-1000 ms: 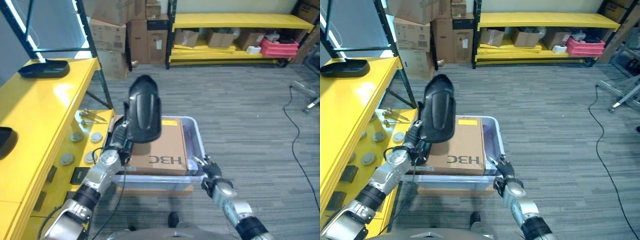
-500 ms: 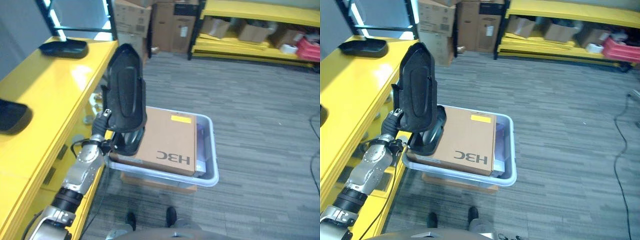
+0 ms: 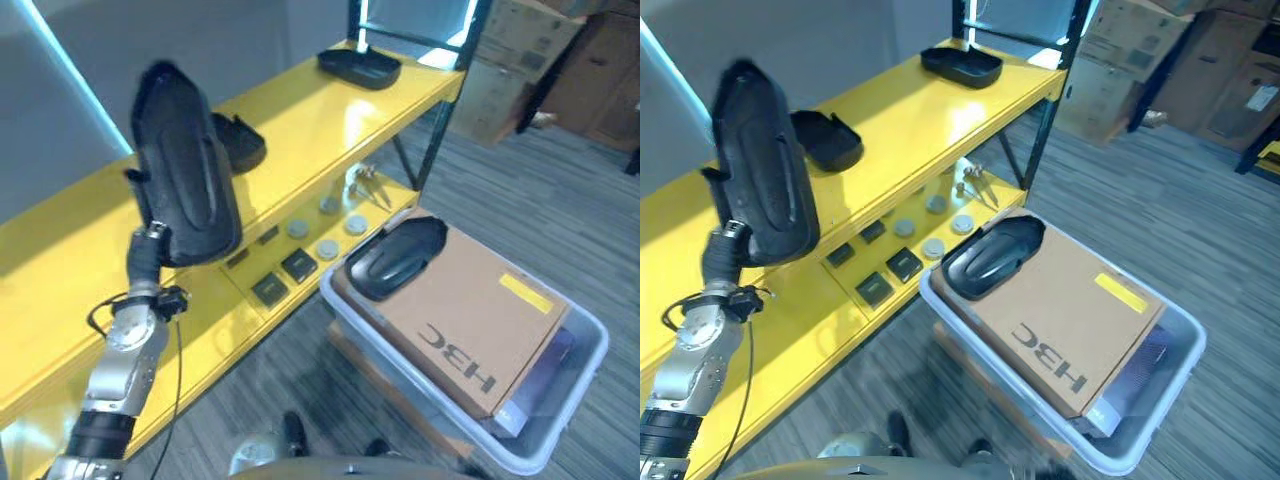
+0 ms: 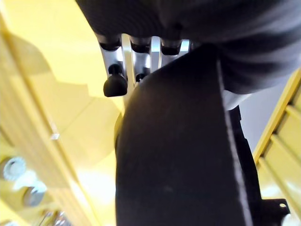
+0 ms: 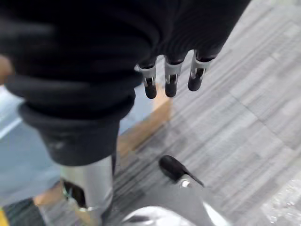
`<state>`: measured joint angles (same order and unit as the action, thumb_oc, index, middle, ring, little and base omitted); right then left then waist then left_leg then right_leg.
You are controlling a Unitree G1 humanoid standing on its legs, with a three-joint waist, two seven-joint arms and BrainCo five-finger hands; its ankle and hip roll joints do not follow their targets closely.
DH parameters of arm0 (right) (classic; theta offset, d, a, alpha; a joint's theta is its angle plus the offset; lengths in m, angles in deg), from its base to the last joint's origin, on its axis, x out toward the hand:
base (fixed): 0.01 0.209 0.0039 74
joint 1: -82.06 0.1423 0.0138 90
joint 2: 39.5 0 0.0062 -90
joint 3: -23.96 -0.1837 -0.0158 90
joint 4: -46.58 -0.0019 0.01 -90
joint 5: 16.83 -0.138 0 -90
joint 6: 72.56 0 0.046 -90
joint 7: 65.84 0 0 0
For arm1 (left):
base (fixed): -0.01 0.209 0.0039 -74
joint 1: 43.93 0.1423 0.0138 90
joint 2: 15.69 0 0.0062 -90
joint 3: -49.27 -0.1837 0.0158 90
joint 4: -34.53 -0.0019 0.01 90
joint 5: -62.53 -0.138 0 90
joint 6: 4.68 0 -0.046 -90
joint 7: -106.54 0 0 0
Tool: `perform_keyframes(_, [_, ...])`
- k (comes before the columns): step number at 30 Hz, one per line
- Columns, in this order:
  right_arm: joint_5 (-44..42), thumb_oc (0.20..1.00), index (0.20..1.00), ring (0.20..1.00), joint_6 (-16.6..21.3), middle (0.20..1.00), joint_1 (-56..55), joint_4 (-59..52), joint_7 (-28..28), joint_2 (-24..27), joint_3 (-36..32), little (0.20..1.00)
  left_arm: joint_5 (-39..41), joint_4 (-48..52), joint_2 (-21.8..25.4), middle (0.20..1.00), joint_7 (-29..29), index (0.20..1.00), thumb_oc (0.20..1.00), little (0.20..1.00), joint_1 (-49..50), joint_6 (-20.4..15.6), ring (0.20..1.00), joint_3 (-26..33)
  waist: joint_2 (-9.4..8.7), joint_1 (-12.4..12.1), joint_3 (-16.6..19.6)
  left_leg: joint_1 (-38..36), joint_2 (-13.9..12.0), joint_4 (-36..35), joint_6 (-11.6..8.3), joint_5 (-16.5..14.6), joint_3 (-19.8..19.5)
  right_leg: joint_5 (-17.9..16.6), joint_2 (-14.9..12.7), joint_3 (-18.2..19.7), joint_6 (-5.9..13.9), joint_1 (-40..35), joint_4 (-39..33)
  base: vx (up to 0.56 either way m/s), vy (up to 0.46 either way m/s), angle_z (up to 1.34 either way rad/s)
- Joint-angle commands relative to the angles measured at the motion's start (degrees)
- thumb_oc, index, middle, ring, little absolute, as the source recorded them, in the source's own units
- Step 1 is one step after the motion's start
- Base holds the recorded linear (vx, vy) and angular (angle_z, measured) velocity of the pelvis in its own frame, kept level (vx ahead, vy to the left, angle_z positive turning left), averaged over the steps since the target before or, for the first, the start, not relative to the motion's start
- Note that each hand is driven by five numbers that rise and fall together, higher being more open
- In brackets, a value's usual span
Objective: Move parts from the plastic box to the shelf.
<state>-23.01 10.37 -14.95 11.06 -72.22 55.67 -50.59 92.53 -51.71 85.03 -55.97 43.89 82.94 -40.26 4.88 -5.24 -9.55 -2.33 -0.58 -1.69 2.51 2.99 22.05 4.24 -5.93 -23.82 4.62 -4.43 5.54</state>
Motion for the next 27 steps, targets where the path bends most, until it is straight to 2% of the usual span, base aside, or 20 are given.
perform_keyframes(1, [5.5, 1.000, 1.000, 1.000, -3.9, 1.000, 0.4, 2.4, 1.9, -2.6, 2.6, 1.000, -3.6, 3.3, 3.7, 0.200, 0.6, 0.200, 0.200, 0.200, -1.4, -3.2, 0.200, 5.6, -3.46, -1.0, 3.0, 5.9, 3.4, 3.6, -4.13, -2.1, -4.2, -2.0, 3.1, 2.5, 2.08, -2.8, -5.2, 0.18, 0.093, 0.54])
perform_keyframes(4, [4.8, 1.000, 1.000, 1.000, -5.9, 1.000, 1.6, 0.9, 2.9, -3.1, 4.0, 1.000, -4.6, 4.4, 4.4, 0.200, -1.1, 0.200, 0.200, 0.200, 1.1, -1.5, 0.200, 7.6, -3.58, -3.0, 3.7, 3.8, 4.4, 2.3, -3.01, -2.9, -5.9, -0.4, 2.2, 1.2, 2.05, -3.4, -2.8, 0.17, 0.074, 0.32])
perform_keyframes(6, [4.2, 1.000, 1.000, 1.000, -6.5, 1.000, 1.8, 0.5, 2.7, -3.2, 4.3, 1.000, -4.8, 4.1, 4.4, 0.200, -1.6, 0.200, 0.200, 0.200, 1.5, -1.5, 0.200, 7.9, -3.59, -3.3, 3.8, 3.5, 4.6, 2.2, -2.71, -3.1, -6.3, 0.1, 2.0, 1.1, 2.08, -3.3, -1.8, 0.12, 0.063, 0.44])
perform_keyframes(9, [1.7, 1.000, 1.000, 1.000, -8.0, 1.000, 2.4, -0.8, 1.4, -3.8, 4.1, 1.000, -4.6, 2.6, 5.2, 0.200, -3.5, 0.200, 0.200, 0.200, 1.4, -2.0, 0.200, 8.3, -3.36, -3.5, 3.7, 3.0, 5.2, 2.6, -0.53, -4.2, -7.1, -0.7, -0.5, 1.4, 4.34, 0.4, 11.1, 0.14, 0.133, 0.28])
perform_keyframes(11, [-1.1, 1.000, 1.000, 1.000, -6.6, 1.000, 2.3, 0.1, 0.3, -4.3, 3.2, 1.000, -4.2, 0.8, 6.0, 0.200, -3.5, 0.200, 0.200, 0.200, -0.7, -2.4, 0.200, 7.0, -2.50, -2.5, 2.7, 2.9, 5.8, 3.3, 1.91, -5.3, -8.9, -3.2, -2.8, 4.8, 6.38, 6.5, 26.3, 0.09, 0.154, 0.54])
perform_keyframes(12, [-4.1, 1.000, 1.000, 1.000, -5.7, 1.000, 2.4, 0.8, -0.8, -4.5, 2.5, 1.000, -4.0, 0.1, 6.2, 0.200, -3.2, 0.200, 0.200, 0.200, -1.8, -2.5, 0.200, 6.1, -2.38, -2.1, 2.1, 3.0, 6.4, 3.7, 2.79, -5.8, -10.1, -3.6, -3.2, 6.8, 6.75, 9.2, 31.4, 0.00, 0.083, 0.66])
perform_keyframes(13, [-6.2, 1.000, 1.000, 1.000, -4.4, 1.000, 2.6, 1.8, -1.6, -4.9, 1.3, 1.000, -3.5, -0.5, 6.6, 0.200, -2.7, 0.200, 0.200, 0.200, -3.0, -2.5, 0.200, 4.9, -1.57, -1.0, 1.4, 3.1, 5.9, 4.0, 3.55, -5.2, -11.2, -5.1, -1.5, 10.0, 5.33, 12.7, 36.1, 0.00, -0.029, 0.66])
perform_keyframes(14, [-7.2, 1.000, 1.000, 1.000, -3.3, 1.000, 2.8, 3.0, -1.2, -4.9, 0.0, 1.000, -2.4, -1.0, 6.7, 0.200, -1.9, 0.200, 0.200, 0.200, -4.3, -1.7, 0.200, 3.5, -1.49, 0.2, 0.8, 2.6, 6.1, 4.2, 3.73, -5.6, -13.2, -5.6, 0.1, 13.2, 4.90, 15.0, 36.8, 0.05, -0.182, 0.92])
perform_keyframes(15, [-8.5, 1.000, 1.000, 1.000, -1.9, 1.000, 2.7, 4.9, -0.2, -4.8, -1.3, 1.000, -3.1, -2.0, 6.2, 0.200, -1.0, 0.200, 0.200, 0.200, -6.5, -1.0, 0.200, 1.3, -2.04, 2.3, 0.1, 1.8, 6.4, 4.6, 3.74, -6.1, -16.1, -6.7, 1.2, 16.6, 4.43, 16.2, 31.9, 0.17, -0.223, 1.05])
perform_keyframes(16, [-8.0, 1.000, 1.000, 1.000, -1.3, 1.000, 2.8, 5.6, 0.0, -4.7, -1.7, 1.000, -4.3, -2.4, 5.9, 0.200, -0.3, 0.200, 0.200, 0.200, -7.5, -0.6, 0.200, 0.5, -2.26, 3.1, -0.3, 1.4, 6.5, 4.7, 3.64, -6.2, -17.1, -7.3, 1.3, 17.6, 4.39, 15.8, 29.0, 0.23, -0.300, 0.89])
perform_keyframes(17, [-8.0, 1.000, 1.000, 1.000, -0.6, 1.000, 2.7, 6.6, 0.2, -4.6, -2.2, 1.000, -5.5, -2.7, 5.7, 0.200, 0.2, 0.200, 0.200, 0.200, -8.9, -0.1, 0.200, -0.8, -3.08, 3.9, -0.3, 1.2, 6.7, 4.8, 3.19, -6.3, -18.5, -8.6, 1.0, 20.0, 4.35, 15.2, 21.3, 0.36, -0.427, 1.37])
perform_keyframes(18, [-8.5, 1.000, 1.000, 1.000, 0.3, 1.000, 2.6, 8.9, 0.9, -4.5, -3.2, 1.000, -6.7, -2.7, 5.3, 0.200, 0.2, 0.200, 0.200, 0.200, -11.0, 1.5, 0.200, -2.2, -4.50, 5.5, -0.6, 0.0, 7.2, 5.2, 2.32, -7.2, -21.5, -11.2, 0.6, 24.5, 5.01, 12.9, 7.6, 0.36, -0.432, 1.29])
perform_keyframes(20, [-7.3, 1.000, 1.000, 1.000, 0.3, 1.000, 2.6, 9.9, 1.6, -4.7, -3.9, 1.000, -6.8, -2.5, 5.9, 0.200, 0.1, 0.200, 0.200, 0.200, -11.5, 2.1, 0.200, -2.9, -5.19, 6.4, -0.7, -0.7, 7.3, 5.4, 2.21, -8.2, -23.1, -14.5, 0.8, 28.1, 5.84, 13.3, 3.1, 0.32, -0.369, 1.20])
perform_keyframes(21, [-5.6, 1.000, 1.000, 1.000, -0.4, 1.000, 2.4, 9.8, 2.9, -4.2, -4.0, 1.000, -6.0, -1.9, 6.7, 0.200, -0.5, 0.200, 0.200, 0.200, -11.7, 3.5, 0.200, -2.4, -5.50, 6.6, -0.3, -1.3, 5.6, 5.1, 1.55, -8.3, -23.3, -12.4, 1.3, 29.4, 5.60, 11.2, -0.4, 0.26, -0.310, 0.84])
perform_keyframes(24, [-5.3, 1.000, 1.000, 1.000, 0.1, 1.000, 2.0, 9.8, 4.1, -3.4, -3.4, 1.000, -6.3, -2.1, 6.5, 0.200, -0.1, 0.200, 0.200, 0.200, -11.5, 4.2, 0.200, -2.9, -6.05, 6.5, 0.9, -0.8, 3.4, 4.5, -0.20, -7.1, -22.7, -10.9, 1.8, 28.7, 4.97, 8.2, -2.9, 0.16, -0.244, 0.43])
perform_keyframes(27, [-5.9, 1.000, 1.000, 1.000, -2.1, 1.000, 1.0, 6.8, 3.2, -2.3, -3.0, 1.000, -8.3, -1.1, 4.3, 0.200, 0.7, 0.200, 0.200, 0.200, -10.4, 8.0, 0.200, -3.5, -7.03, 6.7, 2.5, -0.2, 0.2, 3.5, -2.33, -5.6, -20.5, -9.1, 3.1, 27.3, 3.42, 4.9, -5.7, 0.19, -0.245, 0.27])
